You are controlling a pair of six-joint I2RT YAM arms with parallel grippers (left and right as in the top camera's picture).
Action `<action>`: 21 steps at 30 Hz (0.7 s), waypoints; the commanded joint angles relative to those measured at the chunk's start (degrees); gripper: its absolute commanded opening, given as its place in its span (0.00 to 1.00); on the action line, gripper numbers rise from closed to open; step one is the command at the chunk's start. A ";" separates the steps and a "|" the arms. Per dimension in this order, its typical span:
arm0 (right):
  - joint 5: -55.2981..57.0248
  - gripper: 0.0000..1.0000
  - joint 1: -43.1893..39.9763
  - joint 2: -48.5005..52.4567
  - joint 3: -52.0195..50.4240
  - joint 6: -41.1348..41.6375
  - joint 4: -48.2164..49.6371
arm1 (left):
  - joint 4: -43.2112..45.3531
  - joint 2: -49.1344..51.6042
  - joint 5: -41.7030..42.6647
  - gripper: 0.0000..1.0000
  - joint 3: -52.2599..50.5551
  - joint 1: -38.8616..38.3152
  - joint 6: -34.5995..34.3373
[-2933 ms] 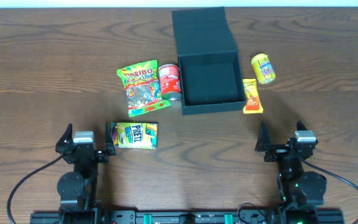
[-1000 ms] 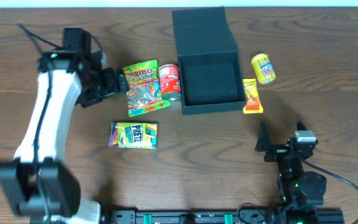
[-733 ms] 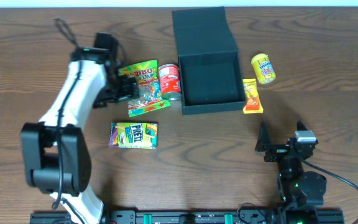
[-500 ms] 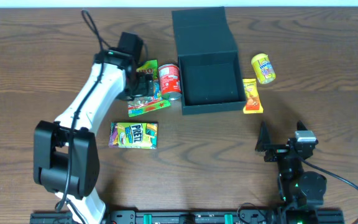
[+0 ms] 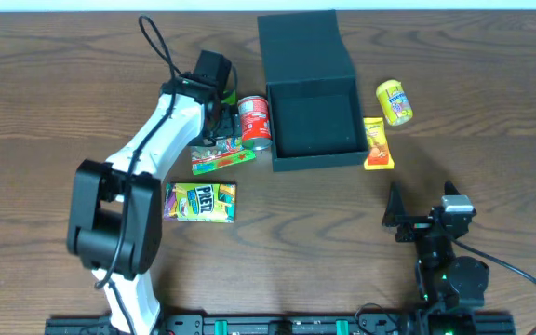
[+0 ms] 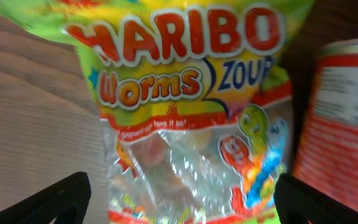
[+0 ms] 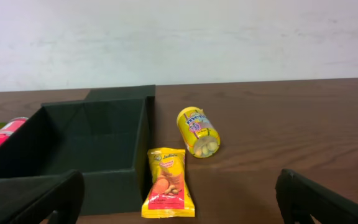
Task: Pack container
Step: 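Reach the left gripper forward and grasp the green Haribo bag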
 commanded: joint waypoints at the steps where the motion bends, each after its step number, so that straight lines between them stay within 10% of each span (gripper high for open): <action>1: 0.22 0.99 -0.26 -0.20 -0.09 0.52 -0.35 | 0.92 1.62 -0.96 0.95 -0.24 0.15 -4.83; 21: 0.20 0.99 -0.26 -0.20 -0.09 0.52 -0.33 | 4.15 8.92 0.44 0.95 -0.26 0.09 -6.51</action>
